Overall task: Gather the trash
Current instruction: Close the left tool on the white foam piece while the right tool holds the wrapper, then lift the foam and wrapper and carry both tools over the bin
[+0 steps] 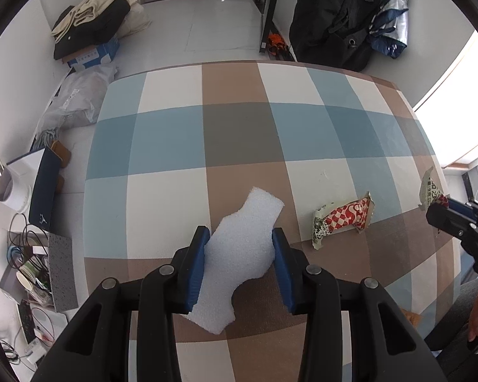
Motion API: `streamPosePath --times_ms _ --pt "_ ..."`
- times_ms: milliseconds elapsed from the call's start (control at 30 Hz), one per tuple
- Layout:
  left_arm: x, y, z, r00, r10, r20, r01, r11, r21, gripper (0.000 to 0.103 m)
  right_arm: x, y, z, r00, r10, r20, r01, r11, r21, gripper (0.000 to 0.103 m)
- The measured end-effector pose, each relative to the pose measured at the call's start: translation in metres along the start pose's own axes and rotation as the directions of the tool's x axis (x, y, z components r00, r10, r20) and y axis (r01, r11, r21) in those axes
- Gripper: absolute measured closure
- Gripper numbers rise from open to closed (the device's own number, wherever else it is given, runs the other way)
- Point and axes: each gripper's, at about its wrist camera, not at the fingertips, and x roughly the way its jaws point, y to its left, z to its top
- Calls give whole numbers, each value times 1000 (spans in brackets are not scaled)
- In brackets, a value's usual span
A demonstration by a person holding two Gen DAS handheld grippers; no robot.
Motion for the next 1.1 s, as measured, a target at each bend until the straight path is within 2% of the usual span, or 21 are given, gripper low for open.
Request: streamPosePath --times_ms 67,233,467,700,867,1100 --pt "-1 2 0 1000 -31 -2 31 999 -25 69 0 0 0 1000 0 0 0 1000 1 79" --pt "-5 4 -2 999 -41 15 42 998 -39 69 2 0 -1 1000 0 -2 0 1000 12 79" --pt "-13 10 -6 995 -99 30 101 991 -81 69 8 8 -5 1000 16 -18 -16 1000 20 79" --pt "-21 16 -9 994 -87 65 94 988 -122 69 3 22 -12 1000 21 2 -21 1000 6 79" --pt "-31 13 -12 989 -111 101 122 986 -116 69 -1 28 -19 1000 8 9 -8 1000 -2 79" --pt "-45 7 -19 978 -157 140 171 981 -93 69 -31 37 -37 999 32 44 -34 999 38 79"
